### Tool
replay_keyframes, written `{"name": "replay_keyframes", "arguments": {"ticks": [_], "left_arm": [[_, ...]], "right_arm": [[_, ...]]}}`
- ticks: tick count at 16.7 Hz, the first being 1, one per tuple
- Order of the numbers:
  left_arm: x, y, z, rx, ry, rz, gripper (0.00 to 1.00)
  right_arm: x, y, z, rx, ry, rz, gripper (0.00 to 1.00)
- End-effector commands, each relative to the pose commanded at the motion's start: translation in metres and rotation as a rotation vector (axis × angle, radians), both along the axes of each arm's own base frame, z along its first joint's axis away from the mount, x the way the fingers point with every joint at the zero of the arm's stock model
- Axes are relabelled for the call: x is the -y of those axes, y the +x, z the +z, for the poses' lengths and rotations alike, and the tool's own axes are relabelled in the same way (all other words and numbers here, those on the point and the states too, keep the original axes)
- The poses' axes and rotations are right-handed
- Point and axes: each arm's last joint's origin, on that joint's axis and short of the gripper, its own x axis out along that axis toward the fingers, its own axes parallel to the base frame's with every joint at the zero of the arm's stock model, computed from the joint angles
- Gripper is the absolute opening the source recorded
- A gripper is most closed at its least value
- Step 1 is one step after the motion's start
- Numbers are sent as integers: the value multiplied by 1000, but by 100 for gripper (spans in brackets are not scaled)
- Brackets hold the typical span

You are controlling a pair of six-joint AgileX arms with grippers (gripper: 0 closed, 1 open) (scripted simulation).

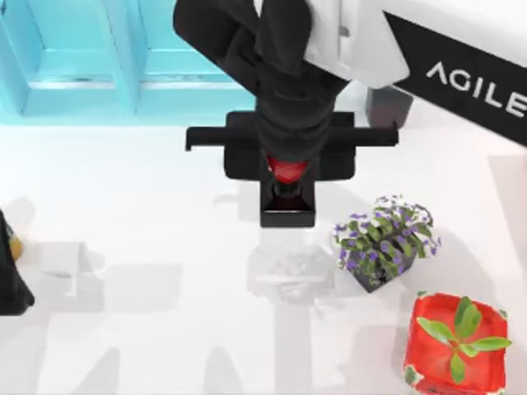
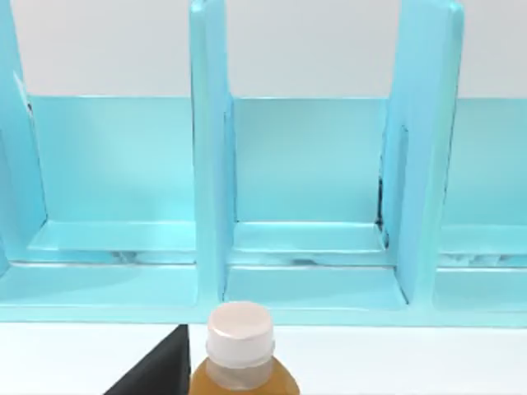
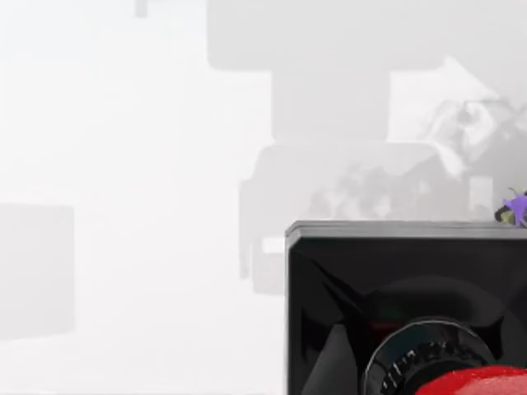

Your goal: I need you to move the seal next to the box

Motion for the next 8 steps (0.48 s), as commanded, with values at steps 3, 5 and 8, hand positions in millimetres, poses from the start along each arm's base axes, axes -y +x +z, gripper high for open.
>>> {"name": "replay_keyframes", "arguments": {"ticks": [3, 5, 8], "left_arm": [[0, 0, 0, 0, 0, 0, 100], [0, 0, 0, 0, 0, 0, 100], [0, 0, 0, 0, 0, 0, 100]], "right_arm": [[85, -11, 32, -3, 1, -1, 0], [141, -32, 43, -2, 2, 0, 0], [209, -74, 40, 2, 6, 3, 0]]}}
